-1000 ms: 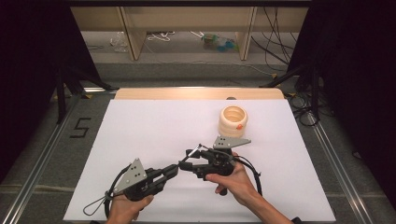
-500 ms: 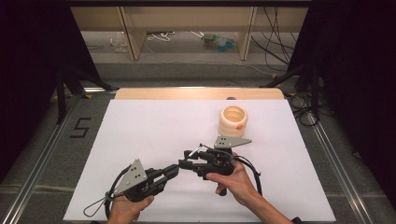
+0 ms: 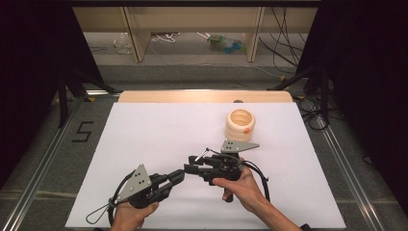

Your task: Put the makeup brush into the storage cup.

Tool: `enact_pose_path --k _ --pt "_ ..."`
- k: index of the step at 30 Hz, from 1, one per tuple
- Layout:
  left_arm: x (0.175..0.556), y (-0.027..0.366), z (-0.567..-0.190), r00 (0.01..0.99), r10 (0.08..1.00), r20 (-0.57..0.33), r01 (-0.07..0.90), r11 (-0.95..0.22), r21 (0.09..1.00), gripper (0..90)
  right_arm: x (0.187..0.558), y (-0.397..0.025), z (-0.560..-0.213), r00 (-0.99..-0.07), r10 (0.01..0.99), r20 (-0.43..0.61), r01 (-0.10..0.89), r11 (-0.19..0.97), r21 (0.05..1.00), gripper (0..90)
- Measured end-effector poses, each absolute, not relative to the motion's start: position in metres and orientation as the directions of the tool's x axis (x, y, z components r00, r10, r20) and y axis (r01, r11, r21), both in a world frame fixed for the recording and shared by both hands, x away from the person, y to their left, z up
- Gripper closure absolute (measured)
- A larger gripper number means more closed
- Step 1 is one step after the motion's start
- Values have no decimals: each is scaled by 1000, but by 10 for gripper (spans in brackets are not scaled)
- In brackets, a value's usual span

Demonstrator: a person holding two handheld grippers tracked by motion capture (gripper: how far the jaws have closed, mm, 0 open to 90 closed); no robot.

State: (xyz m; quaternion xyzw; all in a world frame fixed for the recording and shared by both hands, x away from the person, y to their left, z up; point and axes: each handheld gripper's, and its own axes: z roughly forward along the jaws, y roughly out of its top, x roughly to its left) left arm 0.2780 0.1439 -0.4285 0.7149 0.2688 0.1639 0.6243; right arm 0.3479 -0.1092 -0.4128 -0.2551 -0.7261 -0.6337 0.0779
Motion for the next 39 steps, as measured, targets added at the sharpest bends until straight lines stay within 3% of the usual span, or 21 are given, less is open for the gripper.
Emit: enact_pose_path --k 39 --pt "277 142 -430 814 578 -64 131 -75 988 831 348 -112 -412 -848 207 489 500 2 866 738"
